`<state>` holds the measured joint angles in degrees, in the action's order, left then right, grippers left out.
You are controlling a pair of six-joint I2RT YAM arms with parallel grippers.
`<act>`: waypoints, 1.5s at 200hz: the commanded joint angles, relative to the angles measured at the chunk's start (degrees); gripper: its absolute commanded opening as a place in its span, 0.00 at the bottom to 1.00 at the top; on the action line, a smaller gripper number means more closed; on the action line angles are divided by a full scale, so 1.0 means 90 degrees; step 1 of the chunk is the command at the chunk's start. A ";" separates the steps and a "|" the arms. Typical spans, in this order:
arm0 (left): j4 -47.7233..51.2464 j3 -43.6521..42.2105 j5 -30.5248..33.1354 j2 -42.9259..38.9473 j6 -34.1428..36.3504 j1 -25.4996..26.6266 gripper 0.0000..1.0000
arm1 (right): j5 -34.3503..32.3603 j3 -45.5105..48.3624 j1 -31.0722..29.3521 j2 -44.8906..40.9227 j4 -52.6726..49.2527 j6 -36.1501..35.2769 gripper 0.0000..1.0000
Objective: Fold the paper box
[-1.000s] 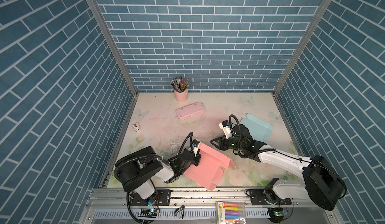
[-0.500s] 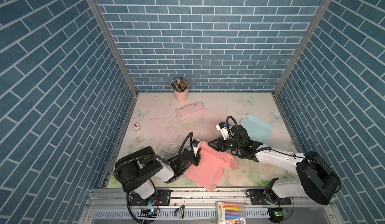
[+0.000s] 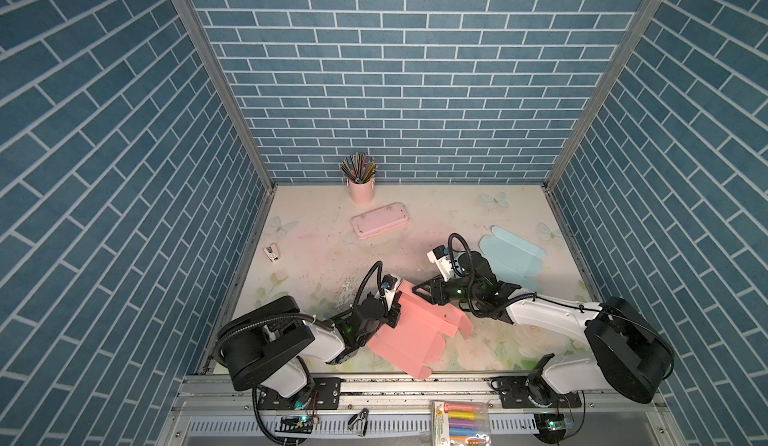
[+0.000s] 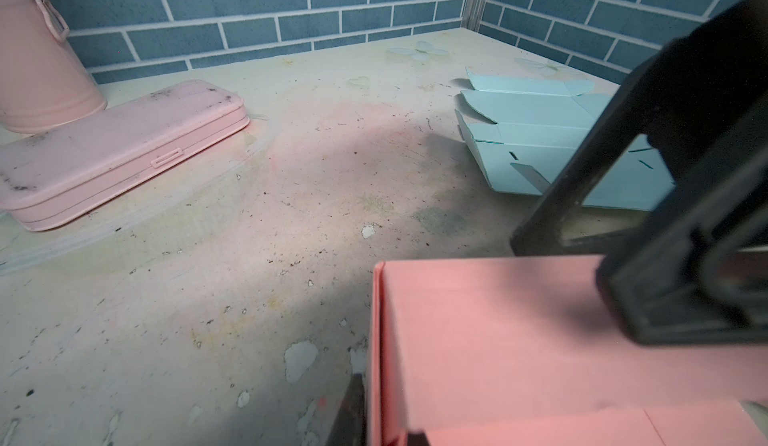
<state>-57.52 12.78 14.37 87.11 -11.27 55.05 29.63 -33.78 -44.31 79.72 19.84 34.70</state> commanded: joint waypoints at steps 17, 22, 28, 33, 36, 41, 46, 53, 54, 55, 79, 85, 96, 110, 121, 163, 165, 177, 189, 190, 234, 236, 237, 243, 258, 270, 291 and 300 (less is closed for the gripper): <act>0.0053 0.0077 0.0112 -0.0098 0.0006 0.0012 0.10 | 0.0077 0.0072 -0.0064 0.0049 0.0187 0.0139 0.44; 0.0062 0.0075 0.0112 -0.0112 0.0002 0.0008 0.10 | 0.0077 0.0072 -0.0071 0.0046 0.0184 0.0139 0.44; 0.0075 0.0080 0.0113 -0.0124 0.0006 0.0008 0.09 | 0.0077 0.0070 -0.0081 0.0040 0.0179 0.0144 0.44; 0.0081 0.0078 0.0124 -0.0138 0.0013 0.0007 0.09 | 0.0077 0.0064 -0.0086 0.0029 0.0184 0.0144 0.44; 0.0082 0.0077 0.0122 -0.0145 0.0012 0.0003 0.09 | 0.0077 0.0063 -0.0086 0.0020 0.0180 0.0132 0.44; 0.0093 0.0075 0.0117 -0.0162 0.0014 0.0008 0.09 | 0.0068 0.0054 -0.0095 0.0010 0.0156 0.0127 0.44; 0.0100 0.0075 0.0129 -0.0174 0.0025 0.0007 0.08 | 0.0054 0.0041 -0.0104 -0.0005 0.0129 0.0109 0.44; 0.0119 0.0075 0.0134 -0.0191 0.0026 0.0014 0.08 | 0.0011 -0.0010 -0.0110 -0.0041 0.0013 0.0035 0.44; 0.0120 0.0075 0.0138 -0.0194 0.0029 0.0010 0.08 | 0.0000 -0.0013 -0.0113 -0.0050 -0.0021 0.0019 0.44; 0.0126 0.0075 0.0140 -0.0195 0.0030 0.0008 0.08 | -0.0010 -0.0024 -0.0114 -0.0060 -0.0048 0.0001 0.44; 0.0227 0.0055 0.0181 -0.0301 -0.0014 0.0010 0.07 | -0.0487 -0.0290 -0.0125 -0.0552 -0.0839 -0.0503 0.43; 0.0272 0.0054 0.0199 -0.0330 -0.0032 0.0009 0.07 | -0.0663 -0.0364 -0.0125 -0.0761 -0.1040 -0.0651 0.44; 0.0434 0.0088 0.0309 -0.0383 -0.0107 0.0009 0.07 | -0.1041 -0.0535 -0.0125 -0.1193 -0.1482 -0.0943 0.44; 0.0735 0.0175 0.0536 -0.0439 -0.0246 -0.0008 0.06 | -0.1543 -0.0766 -0.0133 -0.1680 -0.2033 -0.1300 0.44; 0.0941 0.0233 0.0664 -0.0485 -0.0354 -0.0033 0.06 | -0.1925 -0.0913 -0.0152 -0.1983 -0.2372 -0.1537 0.43; 0.1925 0.0463 0.0923 -0.0888 -0.0603 -0.0333 0.05 | -0.2749 -0.1303 -0.0348 -0.2529 -0.3296 -0.2006 0.08; 0.1971 0.0477 0.0935 -0.0916 -0.0618 -0.0349 0.05 | -0.2813 -0.1326 -0.0379 -0.2542 -0.3344 -0.2023 0.07; 0.2238 0.0509 0.0962 -0.1074 -0.0707 -0.0490 0.05 | -0.3084 -0.1397 -0.0514 -0.2550 -0.3502 -0.2065 0.03; 0.2438 0.0529 0.0896 -0.1236 -0.0811 -0.0655 0.04 | -0.3292 -0.1437 -0.0642 -0.2555 -0.3604 -0.2111 0.00; 0.2461 0.0527 0.0885 -0.1249 -0.0815 -0.0676 0.04 | -0.3302 -0.1439 -0.0642 -0.2552 -0.3612 -0.2114 0.00; 0.2939 0.0592 0.0763 -0.1737 -0.0895 -0.0886 0.04 | -0.3585 -0.1555 -0.0847 -0.2273 -0.3790 -0.2185 0.00; 0.2957 0.0597 0.0770 -0.1753 -0.0898 -0.0890 0.04 | -0.3585 -0.1558 -0.0852 -0.2258 -0.3794 -0.2185 0.00; 0.2965 0.0599 0.0768 -0.1766 -0.0897 -0.0886 0.04 | -0.3585 -0.1564 -0.0850 -0.2248 -0.3795 -0.2190 0.00; 0.3023 0.0616 0.0775 -0.1818 -0.0897 -0.0893 0.04 | -0.3591 -0.1576 -0.0872 -0.2202 -0.3793 -0.2187 0.00; 0.3170 0.0652 0.0786 -0.1912 -0.0930 -0.0911 0.04 | -0.3603 -0.1607 -0.0899 -0.2053 -0.3797 -0.2190 0.00; 0.3235 0.0671 0.0783 -0.1981 -0.0963 -0.0928 0.04 | -0.3635 -0.1651 -0.0929 -0.1899 -0.3846 -0.2190 0.00; 0.3353 0.0705 0.0768 -0.2075 -0.1016 -0.0950 0.04 | -0.3769 -0.1724 -0.1022 -0.1597 -0.3951 -0.2177 0.00; 0.3390 0.0726 0.0768 -0.2098 -0.1014 -0.0946 0.04 | -0.3808 -0.1740 -0.1059 -0.1515 -0.3962 -0.2176 0.00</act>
<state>-29.17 17.72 20.78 69.34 -18.90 46.98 -2.37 -47.55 -52.84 64.03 -13.67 16.78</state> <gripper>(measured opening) 0.089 0.044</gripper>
